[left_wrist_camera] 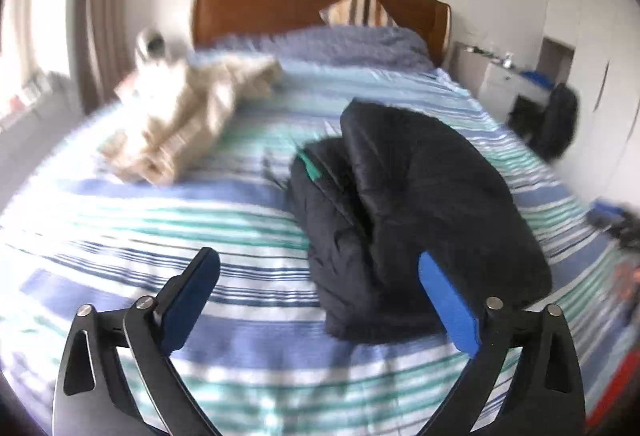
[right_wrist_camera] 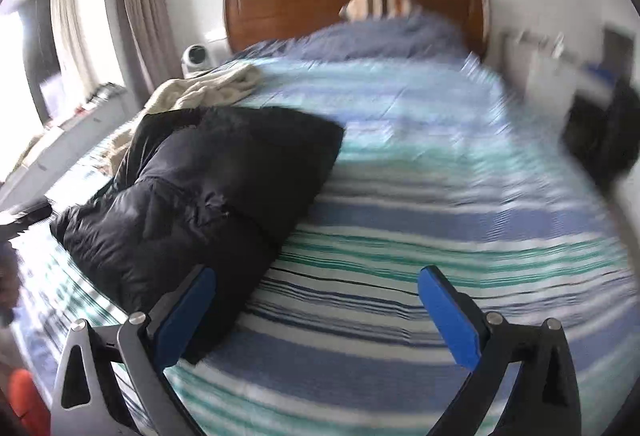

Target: Fold large clothes

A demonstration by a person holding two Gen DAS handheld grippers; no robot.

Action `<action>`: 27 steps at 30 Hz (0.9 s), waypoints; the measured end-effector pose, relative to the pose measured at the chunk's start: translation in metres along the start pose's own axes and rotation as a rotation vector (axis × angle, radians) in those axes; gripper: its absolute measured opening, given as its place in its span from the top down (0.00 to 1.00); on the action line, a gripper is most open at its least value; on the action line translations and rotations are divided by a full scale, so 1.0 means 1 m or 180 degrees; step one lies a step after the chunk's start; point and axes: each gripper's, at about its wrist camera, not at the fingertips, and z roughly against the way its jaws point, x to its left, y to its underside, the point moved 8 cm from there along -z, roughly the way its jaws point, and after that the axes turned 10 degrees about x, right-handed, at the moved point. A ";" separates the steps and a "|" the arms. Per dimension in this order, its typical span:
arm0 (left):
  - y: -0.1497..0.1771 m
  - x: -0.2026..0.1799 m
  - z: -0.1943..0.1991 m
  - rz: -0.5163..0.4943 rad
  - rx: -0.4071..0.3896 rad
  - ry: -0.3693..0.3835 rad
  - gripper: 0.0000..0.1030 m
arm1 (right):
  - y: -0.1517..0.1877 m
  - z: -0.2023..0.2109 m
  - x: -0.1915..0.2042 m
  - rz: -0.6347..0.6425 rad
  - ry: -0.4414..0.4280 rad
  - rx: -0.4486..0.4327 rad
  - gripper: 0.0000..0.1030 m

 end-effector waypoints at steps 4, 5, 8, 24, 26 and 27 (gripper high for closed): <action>0.016 -0.045 0.048 -0.0237 -0.0323 -0.0347 0.00 | 0.005 0.053 0.016 -0.0007 0.0300 -0.0183 0.00; 0.024 -0.051 0.064 -0.0255 -0.0351 -0.0359 0.00 | 0.016 0.077 0.004 -0.0007 0.0336 -0.0224 0.00; 0.023 -0.079 0.092 -0.0171 -0.0432 -0.0440 0.00 | 0.019 0.105 0.016 0.0033 0.0435 -0.0321 0.00; 0.021 -0.127 0.164 0.0203 -0.0366 -0.0387 0.00 | 0.042 0.171 0.035 -0.0274 0.0153 -0.0480 0.00; 0.021 -0.128 0.173 0.0238 -0.0341 -0.0459 0.00 | 0.046 0.180 0.034 -0.0256 0.0229 -0.0486 0.00; 0.022 -0.127 0.174 0.0256 -0.0323 -0.0489 0.00 | 0.049 0.183 0.034 -0.0252 0.0257 -0.0462 0.00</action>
